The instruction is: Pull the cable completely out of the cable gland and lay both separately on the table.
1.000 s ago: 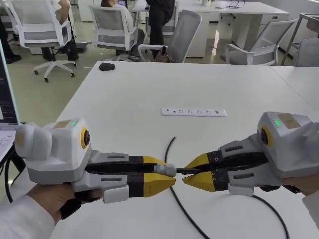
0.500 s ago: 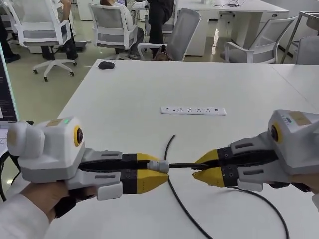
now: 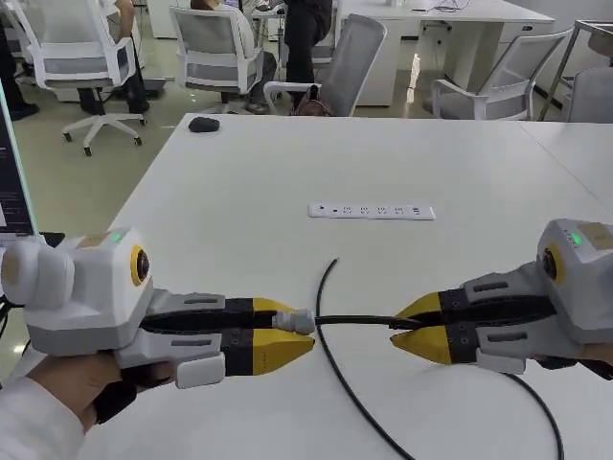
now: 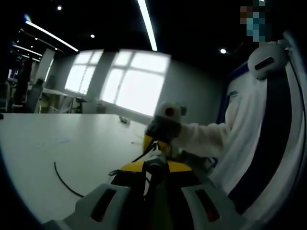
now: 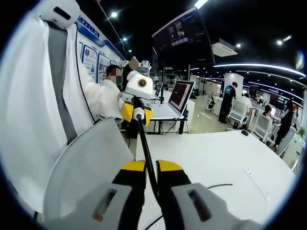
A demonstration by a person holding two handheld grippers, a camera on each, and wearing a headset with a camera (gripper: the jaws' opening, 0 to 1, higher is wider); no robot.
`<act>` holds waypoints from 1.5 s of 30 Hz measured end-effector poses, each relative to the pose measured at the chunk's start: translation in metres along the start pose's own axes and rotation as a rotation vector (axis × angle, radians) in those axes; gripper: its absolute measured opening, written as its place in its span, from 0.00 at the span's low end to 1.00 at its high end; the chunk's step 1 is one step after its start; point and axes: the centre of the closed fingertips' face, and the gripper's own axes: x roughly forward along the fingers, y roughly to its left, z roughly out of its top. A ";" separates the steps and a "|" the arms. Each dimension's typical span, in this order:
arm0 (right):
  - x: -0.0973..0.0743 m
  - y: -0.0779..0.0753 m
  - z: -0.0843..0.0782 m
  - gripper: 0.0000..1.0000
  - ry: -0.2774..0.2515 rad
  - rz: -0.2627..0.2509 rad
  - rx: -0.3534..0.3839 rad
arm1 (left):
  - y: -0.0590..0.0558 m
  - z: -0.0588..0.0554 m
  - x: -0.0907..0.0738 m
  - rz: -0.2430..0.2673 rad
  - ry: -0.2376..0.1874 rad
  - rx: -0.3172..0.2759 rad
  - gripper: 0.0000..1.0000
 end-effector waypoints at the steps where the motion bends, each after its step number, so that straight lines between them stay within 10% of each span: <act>1: 0.000 0.000 0.000 0.06 0.000 0.001 0.000 | 0.000 0.000 0.000 0.000 0.001 0.000 0.17; 32: 0.026 0.006 0.010 0.22 -0.011 0.039 -0.005 | -0.008 -0.008 0.017 -0.037 0.035 0.008 0.17; 45: 0.038 0.015 0.013 0.10 -0.014 0.087 -0.018 | -0.007 -0.006 0.015 -0.035 0.028 0.015 0.17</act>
